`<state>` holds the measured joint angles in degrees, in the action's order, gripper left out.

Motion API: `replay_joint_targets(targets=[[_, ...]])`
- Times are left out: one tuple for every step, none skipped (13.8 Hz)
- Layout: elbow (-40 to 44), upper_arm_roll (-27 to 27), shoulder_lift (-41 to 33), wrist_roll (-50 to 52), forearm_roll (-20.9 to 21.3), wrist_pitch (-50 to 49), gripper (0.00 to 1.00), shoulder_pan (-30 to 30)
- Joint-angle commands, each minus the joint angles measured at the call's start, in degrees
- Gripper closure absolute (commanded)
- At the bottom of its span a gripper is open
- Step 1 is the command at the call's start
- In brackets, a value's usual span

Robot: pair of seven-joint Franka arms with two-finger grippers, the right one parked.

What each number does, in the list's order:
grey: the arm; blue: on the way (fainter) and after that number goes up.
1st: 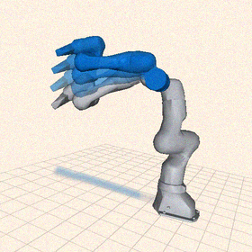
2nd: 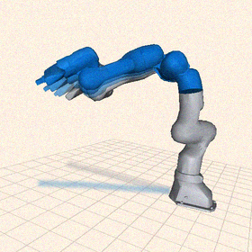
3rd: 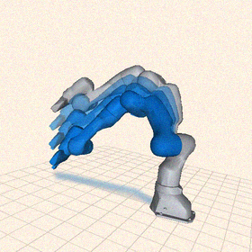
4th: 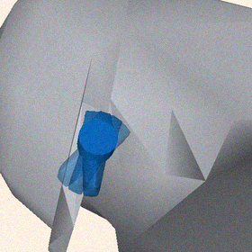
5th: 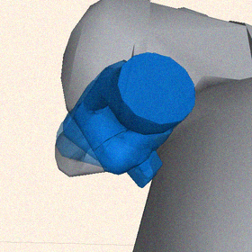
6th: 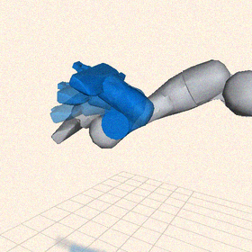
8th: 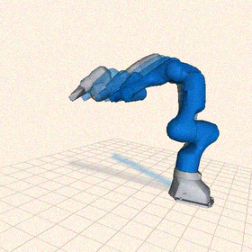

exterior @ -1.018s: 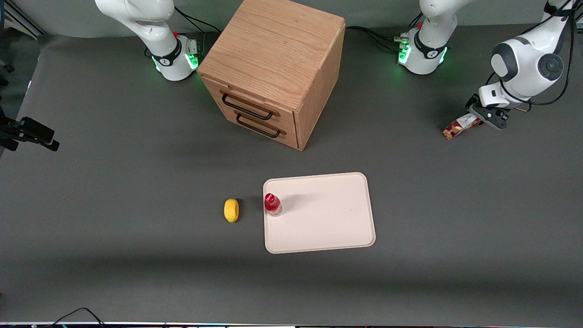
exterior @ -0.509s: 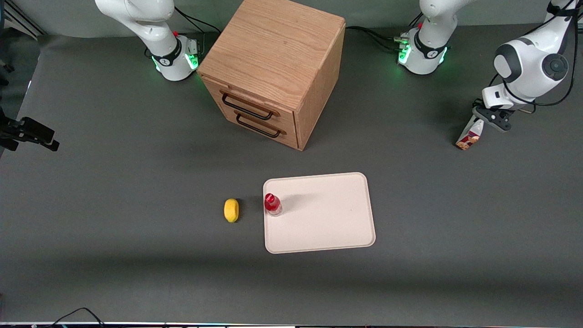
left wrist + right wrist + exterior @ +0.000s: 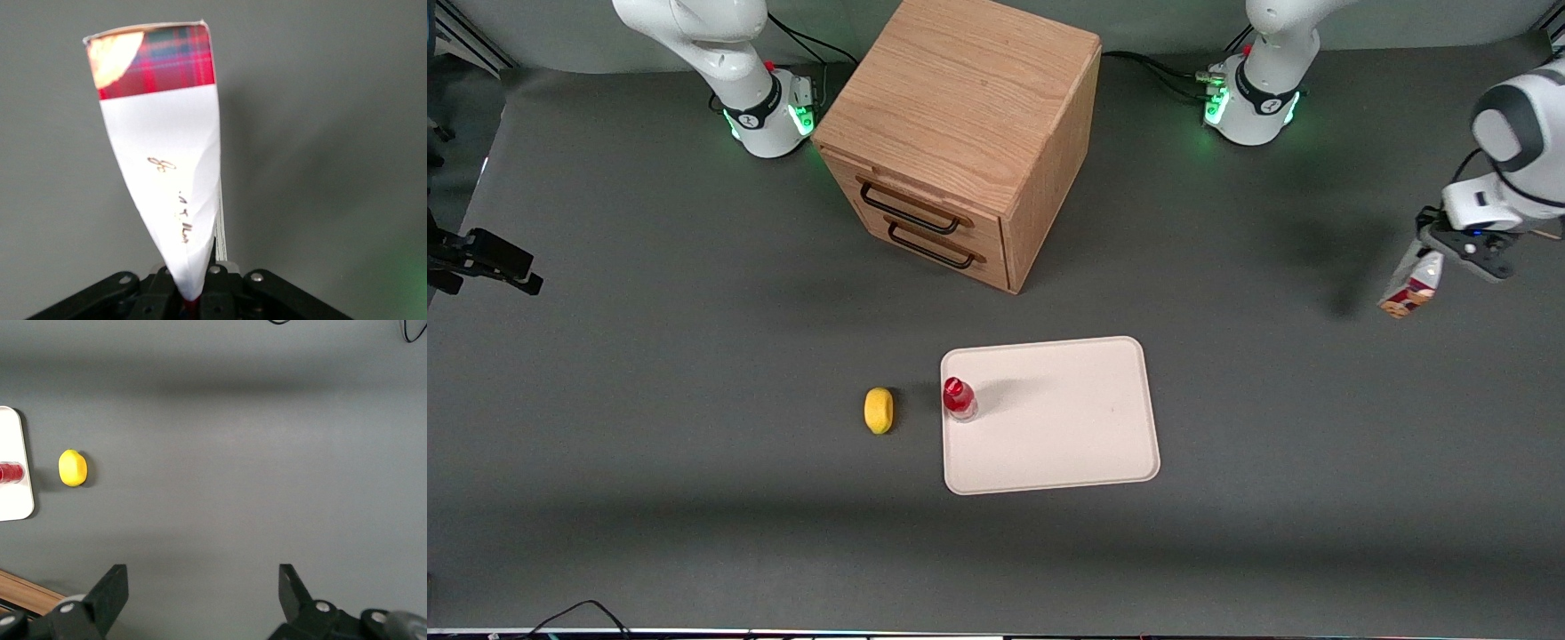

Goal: Place red cookie box on tray
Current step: 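Lift the red cookie box upright with the left gripper, then carry the held box over the white tray with the left gripper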

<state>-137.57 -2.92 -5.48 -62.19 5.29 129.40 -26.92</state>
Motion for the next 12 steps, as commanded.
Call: replay_joint_targets(targets=[[13.33,-1.82,-1.12,-0.13,-0.28,-15.08,1.0,0.81],[18.6,-2.52,-0.94,0.05,-0.28,-20.54,1.0,0.9],[22.49,-3.48,-0.94,0.83,-0.37,-24.85,1.0,0.9],[25.74,-4.36,-0.77,2.5,-0.37,-28.99,1.0,0.9],[27.17,-4.98,-0.76,4.69,-0.37,-31.12,1.0,0.9],[27.62,-5.86,-0.85,6.45,-0.37,-31.92,1.0,0.9],[28.14,-7.17,-0.94,8.9,-0.46,-32.45,1.0,0.9],[28.5,-8.58,-1.03,12.32,-0.46,-33.24,1.0,0.9],[29.37,-10.51,-0.94,16.1,-0.55,-34.29,1.0,0.9],[30.08,-12.7,-0.85,20.66,-0.98,-35.09,1.0,0.99],[30.43,-15.25,-0.85,25.4,-2.29,-35.27,1.0,0.99],[30.96,-17.53,-0.5,30.15,-3.44,-35.27,1.0,1.08]])
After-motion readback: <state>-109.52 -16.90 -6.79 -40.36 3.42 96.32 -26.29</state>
